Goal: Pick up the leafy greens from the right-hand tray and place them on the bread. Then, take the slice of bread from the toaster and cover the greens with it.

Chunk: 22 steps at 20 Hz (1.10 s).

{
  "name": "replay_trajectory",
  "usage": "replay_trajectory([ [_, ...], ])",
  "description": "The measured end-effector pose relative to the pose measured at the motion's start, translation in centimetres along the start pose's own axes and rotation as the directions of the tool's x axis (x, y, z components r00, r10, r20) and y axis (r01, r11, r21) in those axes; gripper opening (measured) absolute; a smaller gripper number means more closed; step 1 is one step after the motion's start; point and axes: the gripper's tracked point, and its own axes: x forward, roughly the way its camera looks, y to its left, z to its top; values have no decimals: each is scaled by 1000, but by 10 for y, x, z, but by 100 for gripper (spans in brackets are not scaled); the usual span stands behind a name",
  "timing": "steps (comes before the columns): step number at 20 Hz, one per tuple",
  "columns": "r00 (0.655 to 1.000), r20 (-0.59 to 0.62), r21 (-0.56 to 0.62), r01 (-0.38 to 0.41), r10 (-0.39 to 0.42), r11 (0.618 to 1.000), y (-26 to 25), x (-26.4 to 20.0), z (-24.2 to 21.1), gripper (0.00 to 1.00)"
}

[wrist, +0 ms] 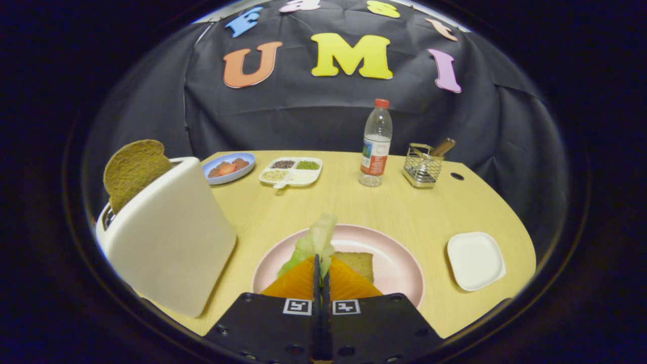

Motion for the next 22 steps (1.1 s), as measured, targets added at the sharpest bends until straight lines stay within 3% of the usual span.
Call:
replay_trajectory([
  [7, 999, -26, 27, -27, 28, 999, -15, 22, -4, 1],
  [8, 999, -28, 24, -16, 16, 1000, -18, 20, -6, 6],
  [9, 999, -35, 20, -7, 7, 1000, -20, 20, -8, 23],
  [14, 997, -44, 43, 59, -57, 997, -32, -7, -10, 93],
  [18, 989, -16, 81, 145, -144, 986, -39, -52, -2, 97],
  [22, 987, 93, 112, 120, -131, 986, -21, -104, 21, 96],
])
